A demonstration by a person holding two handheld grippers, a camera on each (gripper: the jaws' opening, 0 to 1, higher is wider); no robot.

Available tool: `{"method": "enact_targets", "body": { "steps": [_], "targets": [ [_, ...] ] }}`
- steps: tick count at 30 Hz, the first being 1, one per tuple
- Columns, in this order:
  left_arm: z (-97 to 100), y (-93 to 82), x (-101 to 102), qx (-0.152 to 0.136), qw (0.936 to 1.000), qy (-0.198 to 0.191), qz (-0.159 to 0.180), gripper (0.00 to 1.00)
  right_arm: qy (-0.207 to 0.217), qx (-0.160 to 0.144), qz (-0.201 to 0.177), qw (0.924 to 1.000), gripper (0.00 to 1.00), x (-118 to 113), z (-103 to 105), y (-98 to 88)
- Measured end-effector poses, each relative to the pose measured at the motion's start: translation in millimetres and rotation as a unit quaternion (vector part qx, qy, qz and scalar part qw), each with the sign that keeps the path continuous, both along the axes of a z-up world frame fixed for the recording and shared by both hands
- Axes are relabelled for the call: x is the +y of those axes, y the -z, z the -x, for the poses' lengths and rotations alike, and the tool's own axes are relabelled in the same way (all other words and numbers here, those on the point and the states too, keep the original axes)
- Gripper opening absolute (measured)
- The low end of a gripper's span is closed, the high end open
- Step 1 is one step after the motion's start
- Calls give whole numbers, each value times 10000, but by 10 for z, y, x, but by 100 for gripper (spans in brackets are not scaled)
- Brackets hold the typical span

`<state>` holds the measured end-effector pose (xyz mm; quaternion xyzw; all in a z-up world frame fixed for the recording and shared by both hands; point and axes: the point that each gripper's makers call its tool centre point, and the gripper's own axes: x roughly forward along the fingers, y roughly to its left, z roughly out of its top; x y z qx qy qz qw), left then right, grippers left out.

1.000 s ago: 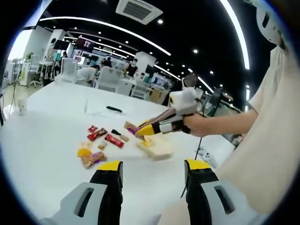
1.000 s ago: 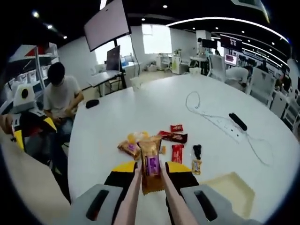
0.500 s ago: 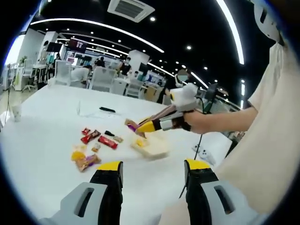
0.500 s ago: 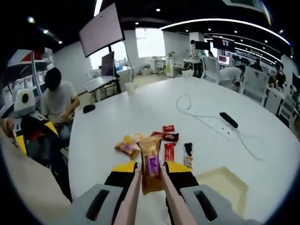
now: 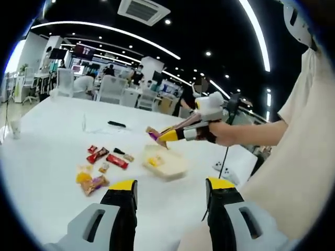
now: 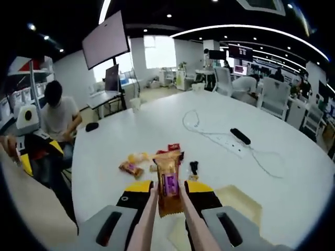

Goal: Place the target food into the container with the food tongs after gripping and lifting it, then release it inside without dropping or visibly crushing the food.

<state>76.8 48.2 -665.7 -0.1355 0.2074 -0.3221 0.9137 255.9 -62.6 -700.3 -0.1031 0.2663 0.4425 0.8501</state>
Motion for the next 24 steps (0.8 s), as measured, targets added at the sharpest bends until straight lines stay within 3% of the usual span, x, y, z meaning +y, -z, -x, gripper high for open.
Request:
{"method": "enact_targets", "body": {
  "steps": [16, 24],
  "targets": [
    [-5, 39, -79, 19, 9999, 137, 52, 52, 540, -158, -71, 9984, 22, -378, -162, -108],
    [-30, 51, -107, 17, 9998, 206, 76, 52, 757, -92, -89, 9971, 22, -550, -174, -82]
  ]
}}
